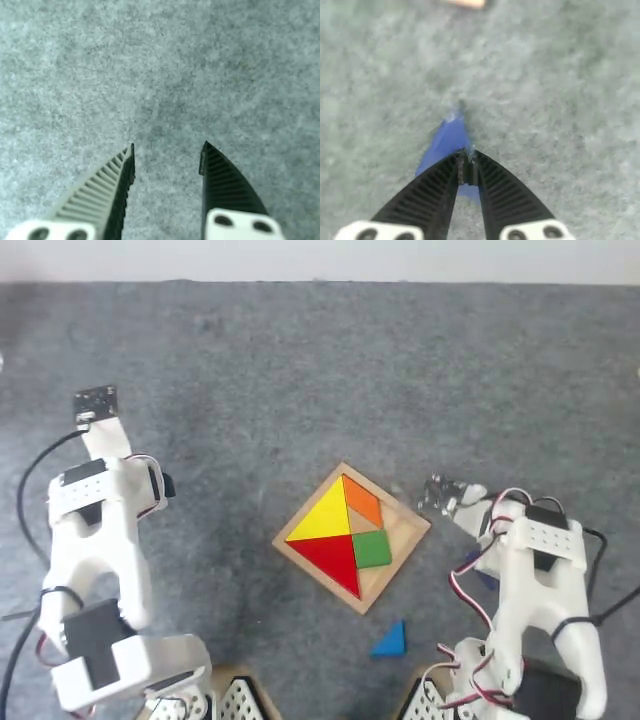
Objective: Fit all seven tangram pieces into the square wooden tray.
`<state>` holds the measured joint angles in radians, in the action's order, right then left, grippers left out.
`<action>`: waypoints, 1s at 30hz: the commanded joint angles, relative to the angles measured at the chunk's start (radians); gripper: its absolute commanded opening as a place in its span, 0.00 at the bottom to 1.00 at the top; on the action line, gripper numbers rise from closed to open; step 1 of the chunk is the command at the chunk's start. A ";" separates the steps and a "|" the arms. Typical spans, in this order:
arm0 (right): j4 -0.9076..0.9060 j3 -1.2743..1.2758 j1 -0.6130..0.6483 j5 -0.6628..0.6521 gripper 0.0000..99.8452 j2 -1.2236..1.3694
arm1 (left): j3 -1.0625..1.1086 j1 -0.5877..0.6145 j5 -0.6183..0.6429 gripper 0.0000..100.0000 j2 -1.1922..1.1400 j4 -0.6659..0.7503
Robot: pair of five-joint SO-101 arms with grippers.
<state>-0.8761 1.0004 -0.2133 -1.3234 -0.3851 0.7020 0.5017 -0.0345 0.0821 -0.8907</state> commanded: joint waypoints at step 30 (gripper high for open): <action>-0.064 0.087 0.056 -0.232 0.23 -0.019 | -0.008 -0.005 0.005 0.21 0.041 -0.005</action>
<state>-0.9943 1.0817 -0.1596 -1.5413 -0.4127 0.7020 0.5017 -0.0345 0.0821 -0.8907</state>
